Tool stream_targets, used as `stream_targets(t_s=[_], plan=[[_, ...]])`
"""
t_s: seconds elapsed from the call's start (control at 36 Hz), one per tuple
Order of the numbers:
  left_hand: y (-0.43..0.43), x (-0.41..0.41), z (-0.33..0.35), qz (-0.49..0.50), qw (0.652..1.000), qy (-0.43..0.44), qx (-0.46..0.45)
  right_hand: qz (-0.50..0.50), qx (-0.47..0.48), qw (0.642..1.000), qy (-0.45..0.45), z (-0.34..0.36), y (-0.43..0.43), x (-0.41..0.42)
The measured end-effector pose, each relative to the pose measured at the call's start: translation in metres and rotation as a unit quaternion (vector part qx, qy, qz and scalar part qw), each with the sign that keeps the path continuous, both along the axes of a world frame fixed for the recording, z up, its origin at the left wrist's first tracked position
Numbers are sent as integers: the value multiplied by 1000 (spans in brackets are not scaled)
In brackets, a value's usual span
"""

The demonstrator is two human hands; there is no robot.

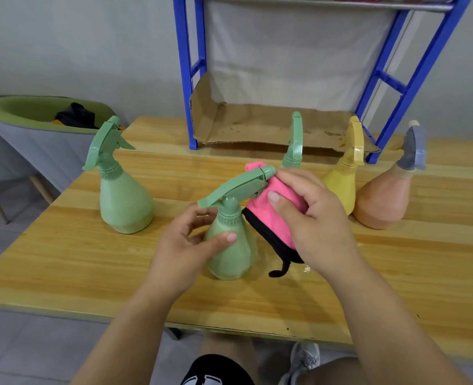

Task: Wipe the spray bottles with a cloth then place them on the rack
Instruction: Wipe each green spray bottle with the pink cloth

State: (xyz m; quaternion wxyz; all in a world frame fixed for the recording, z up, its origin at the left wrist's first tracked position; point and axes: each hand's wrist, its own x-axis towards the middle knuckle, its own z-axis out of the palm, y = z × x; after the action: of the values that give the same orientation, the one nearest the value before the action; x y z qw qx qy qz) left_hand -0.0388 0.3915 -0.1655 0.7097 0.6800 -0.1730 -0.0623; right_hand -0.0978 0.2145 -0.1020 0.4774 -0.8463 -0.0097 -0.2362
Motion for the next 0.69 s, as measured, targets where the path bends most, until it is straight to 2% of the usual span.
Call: stream_targets(t_s=[0.22, 0.28, 0.36, 0.47, 0.69], plan=[[4, 0, 9, -27, 999, -25, 4, 2, -12, 999, 45, -13, 4, -13], [5, 1, 10, -28, 999, -32, 28, 0, -14, 999, 45, -15, 6, -18], [7, 0, 10, -2, 997, -47, 62, 7, -13, 999, 38, -19, 7, -24], [4, -4, 13, 40, 995, -66, 58, 38, 7, 998, 58, -21, 9, -32], [-3, -3, 15, 85, 990, -80, 83, 6, 60, 997, 48, -24, 5, -36]])
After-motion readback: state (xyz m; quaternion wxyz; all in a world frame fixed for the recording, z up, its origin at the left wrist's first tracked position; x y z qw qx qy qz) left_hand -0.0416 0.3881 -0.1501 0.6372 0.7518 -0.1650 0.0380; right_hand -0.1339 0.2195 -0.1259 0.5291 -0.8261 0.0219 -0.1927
